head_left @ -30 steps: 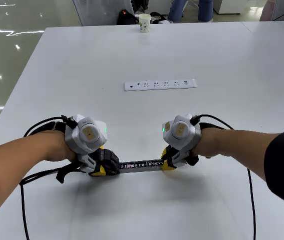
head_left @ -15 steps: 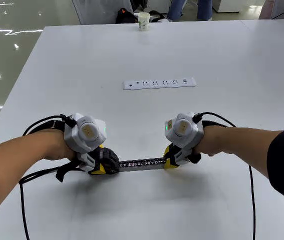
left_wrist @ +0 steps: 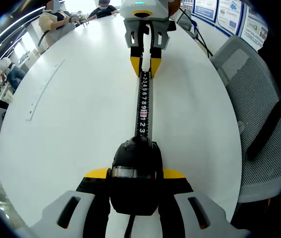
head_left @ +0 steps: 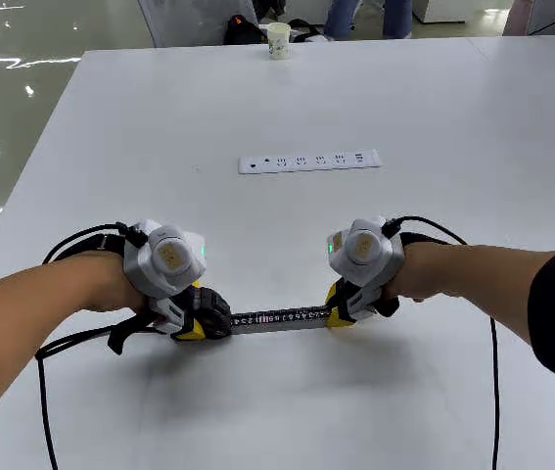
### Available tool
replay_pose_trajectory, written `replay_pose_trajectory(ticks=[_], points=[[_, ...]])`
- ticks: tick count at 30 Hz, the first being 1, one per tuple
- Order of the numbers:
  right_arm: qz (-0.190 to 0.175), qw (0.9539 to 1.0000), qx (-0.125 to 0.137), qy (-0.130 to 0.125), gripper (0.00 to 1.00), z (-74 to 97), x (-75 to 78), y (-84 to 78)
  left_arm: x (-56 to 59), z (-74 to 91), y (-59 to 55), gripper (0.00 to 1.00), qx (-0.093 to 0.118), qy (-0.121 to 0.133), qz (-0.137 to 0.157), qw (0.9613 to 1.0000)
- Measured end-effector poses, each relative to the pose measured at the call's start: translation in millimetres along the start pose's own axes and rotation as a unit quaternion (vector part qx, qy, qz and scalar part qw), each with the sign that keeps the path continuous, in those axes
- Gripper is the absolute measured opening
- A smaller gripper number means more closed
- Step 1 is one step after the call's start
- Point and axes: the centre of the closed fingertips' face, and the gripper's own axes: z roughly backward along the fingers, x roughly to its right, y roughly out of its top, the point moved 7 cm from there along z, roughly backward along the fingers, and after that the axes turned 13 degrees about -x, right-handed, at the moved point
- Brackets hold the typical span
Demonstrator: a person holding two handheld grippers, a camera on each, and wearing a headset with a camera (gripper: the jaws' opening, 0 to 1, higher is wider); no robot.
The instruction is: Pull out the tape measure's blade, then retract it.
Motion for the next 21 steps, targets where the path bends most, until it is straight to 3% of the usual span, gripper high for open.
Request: replay_pose_trajectory(ticks=[21], points=[[-0.008,0.9999,-0.005,0.000,0.10,3.8,1.2,-13.5,0.6,0.8,0.4,0.32,-0.001,0.001,0.001,1.0000]])
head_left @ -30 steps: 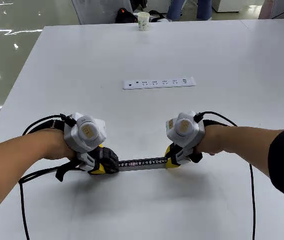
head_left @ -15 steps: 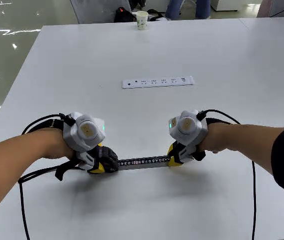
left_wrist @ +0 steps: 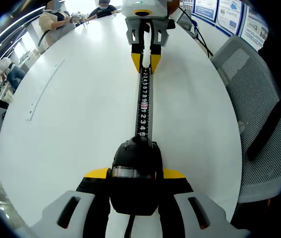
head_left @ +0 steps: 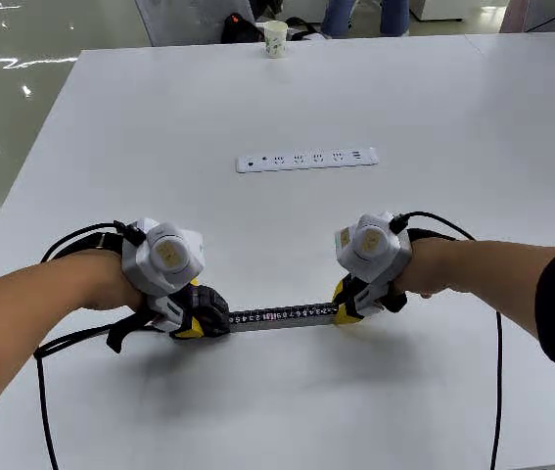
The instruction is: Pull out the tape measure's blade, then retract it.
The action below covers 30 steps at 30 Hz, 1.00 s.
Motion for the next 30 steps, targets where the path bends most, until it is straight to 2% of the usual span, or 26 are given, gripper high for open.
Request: replay_pose_trajectory(ticks=[30], points=[[-0.012,0.9999,-0.009,0.000,0.10,6.9,1.6,-25.5,1.9,1.3,1.0,0.32,0.000,0.001,0.002,1.0000]])
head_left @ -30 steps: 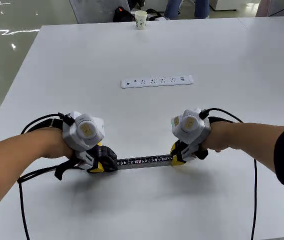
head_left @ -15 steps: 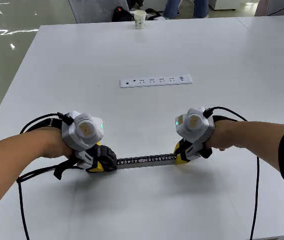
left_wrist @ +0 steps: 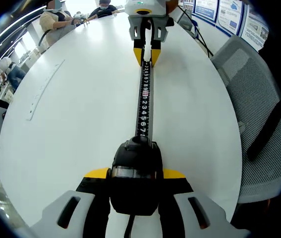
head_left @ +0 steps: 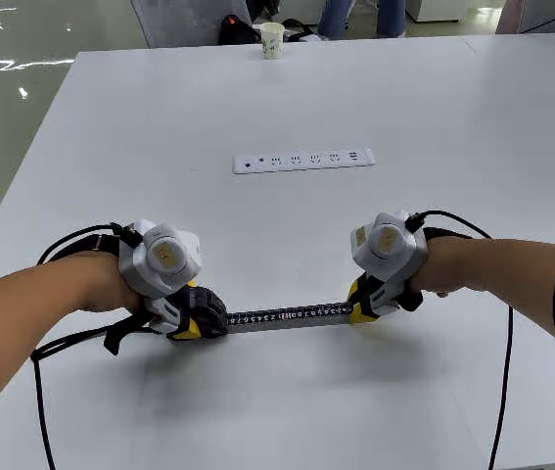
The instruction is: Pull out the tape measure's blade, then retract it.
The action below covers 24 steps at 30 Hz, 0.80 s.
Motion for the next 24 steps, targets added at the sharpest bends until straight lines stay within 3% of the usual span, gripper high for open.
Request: replay_pose_trajectory(ticks=[24], points=[[-0.010,0.9999,-0.006,-0.004,0.10,6.2,2.4,-23.3,-4.0,-3.2,-0.8,0.32,-0.001,-0.001,0.002,1.0000]])
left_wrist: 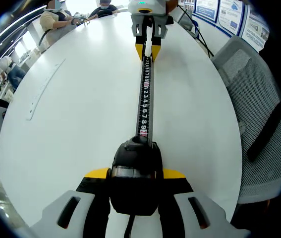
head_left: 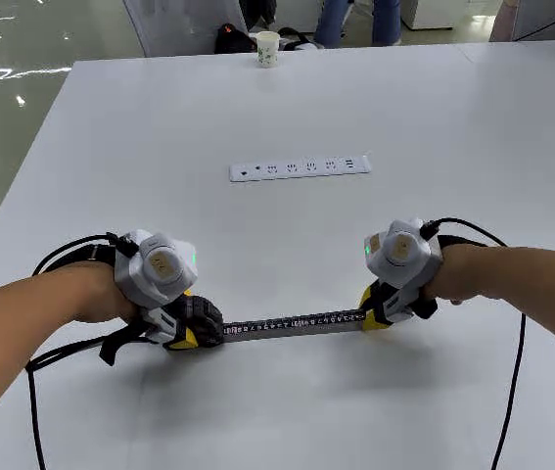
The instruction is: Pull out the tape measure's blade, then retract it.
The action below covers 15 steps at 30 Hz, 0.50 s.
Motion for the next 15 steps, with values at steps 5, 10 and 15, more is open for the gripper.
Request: replay_pose_trajectory(ticks=[5,10,15], points=[[-0.002,1.0000,0.000,-0.001,0.10,0.7,0.3,-3.3,-0.2,-0.3,-0.1,0.32,0.001,0.000,0.001,1.0000],[-0.005,1.0000,-0.001,-0.001,0.10,1.2,0.6,-6.2,-0.1,-0.1,0.3,0.32,0.001,0.000,0.000,1.0000],[-0.008,1.0000,-0.001,-0.002,0.10,2.1,0.8,-10.4,0.0,-0.1,0.3,0.32,0.001,0.001,0.000,1.0000]])
